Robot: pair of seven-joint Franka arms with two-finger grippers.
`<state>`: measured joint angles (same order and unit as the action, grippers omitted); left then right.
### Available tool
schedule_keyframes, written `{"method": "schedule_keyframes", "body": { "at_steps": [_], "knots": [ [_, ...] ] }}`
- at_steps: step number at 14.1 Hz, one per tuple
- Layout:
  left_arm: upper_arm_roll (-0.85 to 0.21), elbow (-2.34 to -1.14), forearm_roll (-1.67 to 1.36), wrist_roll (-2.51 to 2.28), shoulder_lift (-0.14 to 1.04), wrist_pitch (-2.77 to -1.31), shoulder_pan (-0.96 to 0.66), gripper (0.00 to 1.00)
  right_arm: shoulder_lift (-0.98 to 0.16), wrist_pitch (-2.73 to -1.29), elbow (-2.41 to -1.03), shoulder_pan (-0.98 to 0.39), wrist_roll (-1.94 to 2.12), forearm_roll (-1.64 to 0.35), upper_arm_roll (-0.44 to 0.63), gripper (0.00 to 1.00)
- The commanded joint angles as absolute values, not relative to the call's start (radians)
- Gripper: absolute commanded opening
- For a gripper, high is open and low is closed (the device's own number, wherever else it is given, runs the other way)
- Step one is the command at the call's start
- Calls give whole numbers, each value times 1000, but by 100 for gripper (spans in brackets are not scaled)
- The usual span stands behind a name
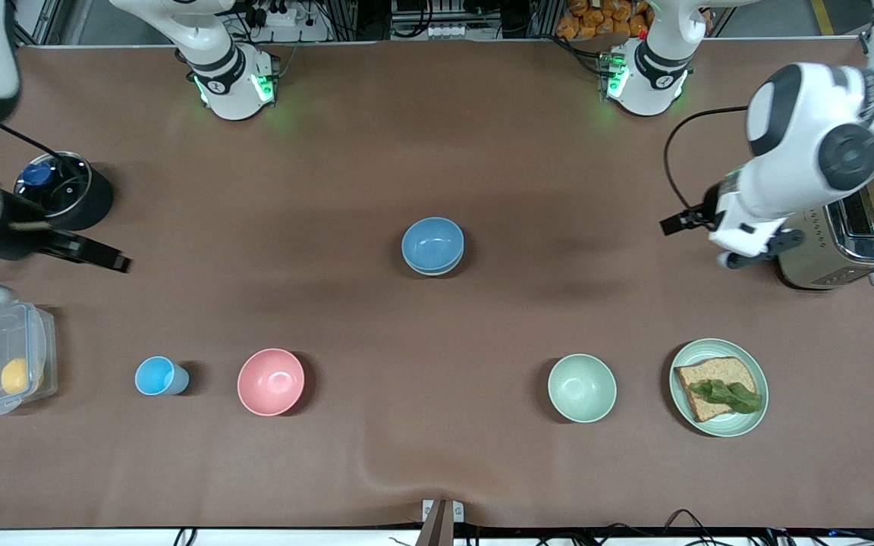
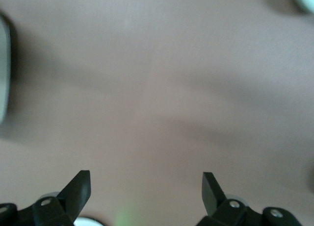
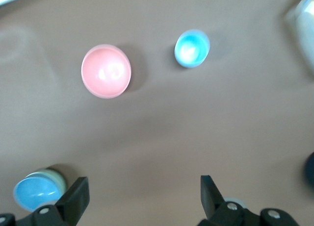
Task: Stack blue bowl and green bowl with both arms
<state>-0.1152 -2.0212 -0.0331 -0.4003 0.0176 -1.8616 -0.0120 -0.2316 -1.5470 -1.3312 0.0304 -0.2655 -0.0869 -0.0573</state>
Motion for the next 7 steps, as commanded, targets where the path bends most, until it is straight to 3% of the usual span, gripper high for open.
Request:
{"method": "schedule_keyframes", "body": {
  "at_steps": [1,7],
  "knots": [
    [-37,-1987,-37,-191,6,-1928,-12,100,-186,-1534,-1308,46,-212,-54,-71,100],
    [-47,-1852,33,34,17,-1991,2,100,-138,-1595,-1354,51,131,-22,-66,100]
  ]
}}
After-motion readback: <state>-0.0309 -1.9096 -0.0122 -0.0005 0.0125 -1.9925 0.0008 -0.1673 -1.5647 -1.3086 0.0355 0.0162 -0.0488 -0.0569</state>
